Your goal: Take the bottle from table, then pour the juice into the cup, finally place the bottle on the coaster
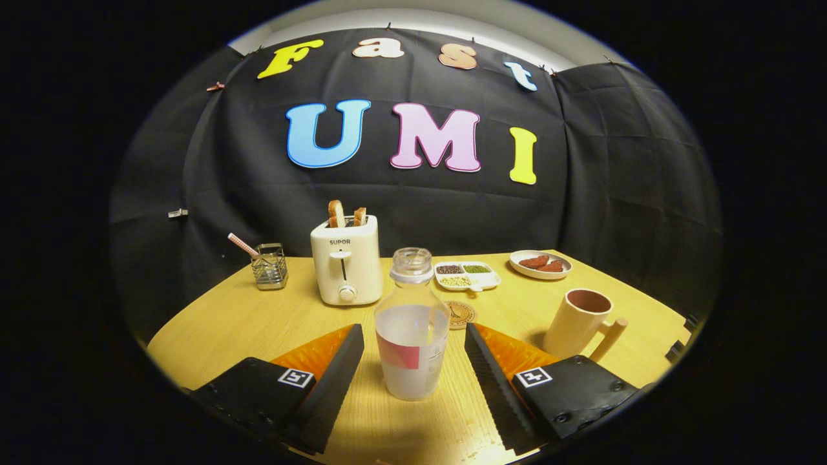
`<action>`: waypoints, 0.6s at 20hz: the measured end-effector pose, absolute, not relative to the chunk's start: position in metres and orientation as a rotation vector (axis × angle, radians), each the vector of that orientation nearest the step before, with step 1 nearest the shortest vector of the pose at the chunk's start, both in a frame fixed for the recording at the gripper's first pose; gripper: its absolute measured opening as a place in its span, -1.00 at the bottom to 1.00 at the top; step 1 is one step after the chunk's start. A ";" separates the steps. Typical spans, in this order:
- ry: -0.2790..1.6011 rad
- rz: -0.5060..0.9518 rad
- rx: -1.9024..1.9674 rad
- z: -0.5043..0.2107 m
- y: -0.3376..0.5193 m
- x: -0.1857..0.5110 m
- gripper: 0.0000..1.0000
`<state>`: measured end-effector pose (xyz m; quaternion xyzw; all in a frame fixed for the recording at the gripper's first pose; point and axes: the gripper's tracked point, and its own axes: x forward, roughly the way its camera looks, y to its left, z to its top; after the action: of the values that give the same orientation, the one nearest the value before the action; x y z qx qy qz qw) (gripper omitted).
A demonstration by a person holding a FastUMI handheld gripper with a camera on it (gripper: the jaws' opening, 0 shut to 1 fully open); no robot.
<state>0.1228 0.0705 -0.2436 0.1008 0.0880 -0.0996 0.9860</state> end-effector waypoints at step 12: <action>0.240 -0.307 0.085 -0.286 0.059 0.162 0.88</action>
<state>0.1615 0.0592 -0.2865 0.0421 0.1194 -0.1527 0.9801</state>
